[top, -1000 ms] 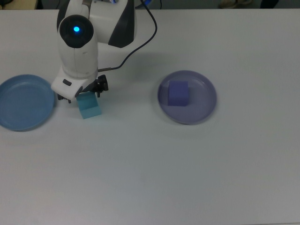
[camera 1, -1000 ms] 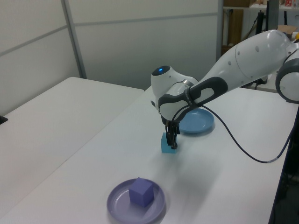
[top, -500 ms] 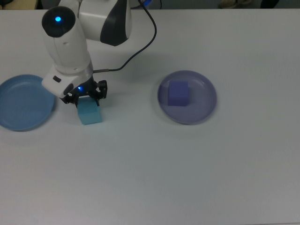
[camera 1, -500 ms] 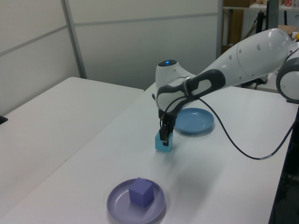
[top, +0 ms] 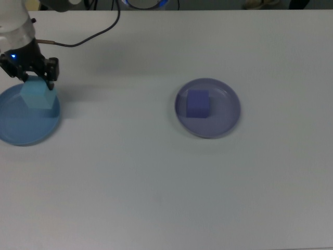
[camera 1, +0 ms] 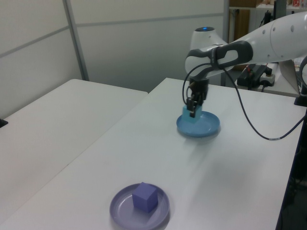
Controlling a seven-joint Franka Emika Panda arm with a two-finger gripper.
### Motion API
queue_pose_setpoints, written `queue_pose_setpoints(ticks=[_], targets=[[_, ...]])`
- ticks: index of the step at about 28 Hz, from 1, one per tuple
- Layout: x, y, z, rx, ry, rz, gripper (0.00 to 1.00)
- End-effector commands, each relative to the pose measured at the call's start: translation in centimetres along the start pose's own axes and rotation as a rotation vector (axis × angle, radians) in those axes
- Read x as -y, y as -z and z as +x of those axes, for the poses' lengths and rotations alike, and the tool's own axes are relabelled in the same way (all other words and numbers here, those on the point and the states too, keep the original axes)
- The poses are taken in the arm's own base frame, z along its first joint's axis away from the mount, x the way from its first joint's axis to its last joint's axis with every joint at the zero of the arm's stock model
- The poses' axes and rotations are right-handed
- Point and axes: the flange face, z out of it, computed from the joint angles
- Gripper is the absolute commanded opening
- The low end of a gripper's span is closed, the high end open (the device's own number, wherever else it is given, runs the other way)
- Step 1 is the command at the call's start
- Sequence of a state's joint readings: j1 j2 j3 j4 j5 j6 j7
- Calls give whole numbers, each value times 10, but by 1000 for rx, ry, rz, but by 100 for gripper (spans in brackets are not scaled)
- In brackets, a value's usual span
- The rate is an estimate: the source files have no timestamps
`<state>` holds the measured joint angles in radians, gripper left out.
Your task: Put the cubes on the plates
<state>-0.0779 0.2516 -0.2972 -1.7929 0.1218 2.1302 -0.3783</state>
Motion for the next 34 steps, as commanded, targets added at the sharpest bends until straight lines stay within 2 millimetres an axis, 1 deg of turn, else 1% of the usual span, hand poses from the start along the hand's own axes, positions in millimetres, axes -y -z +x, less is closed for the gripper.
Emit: queue_pose_setpoints(ticks=[1,3,7,8,10,11,12,13,14,15,19,24,25,28,29,30,34], targets=[[-21,-42,-4,46,-45,5,7],[-29,-52,-2,25,-60,-11,9],[-40,-63,4,-58,-114,-7,13],[-44,-62,5,-72,-126,0,14],[-53,-53,9,-99,-139,1,17],[-61,-50,9,-106,-149,-3,27],[-62,-49,9,-109,-151,-4,39],[-63,-48,10,-110,-149,-6,58],[-62,-48,10,-109,-149,-5,81],[-62,-47,10,-110,-149,-5,100],[-65,-38,9,-116,-150,-11,100],[-58,-26,10,-124,-150,-5,100],[-56,-15,8,-122,-147,6,100],[-45,6,7,-118,-131,31,100],[-37,14,6,-114,-120,43,100],[-21,32,5,-102,-108,69,100],[10,69,0,-84,-123,107,100]])
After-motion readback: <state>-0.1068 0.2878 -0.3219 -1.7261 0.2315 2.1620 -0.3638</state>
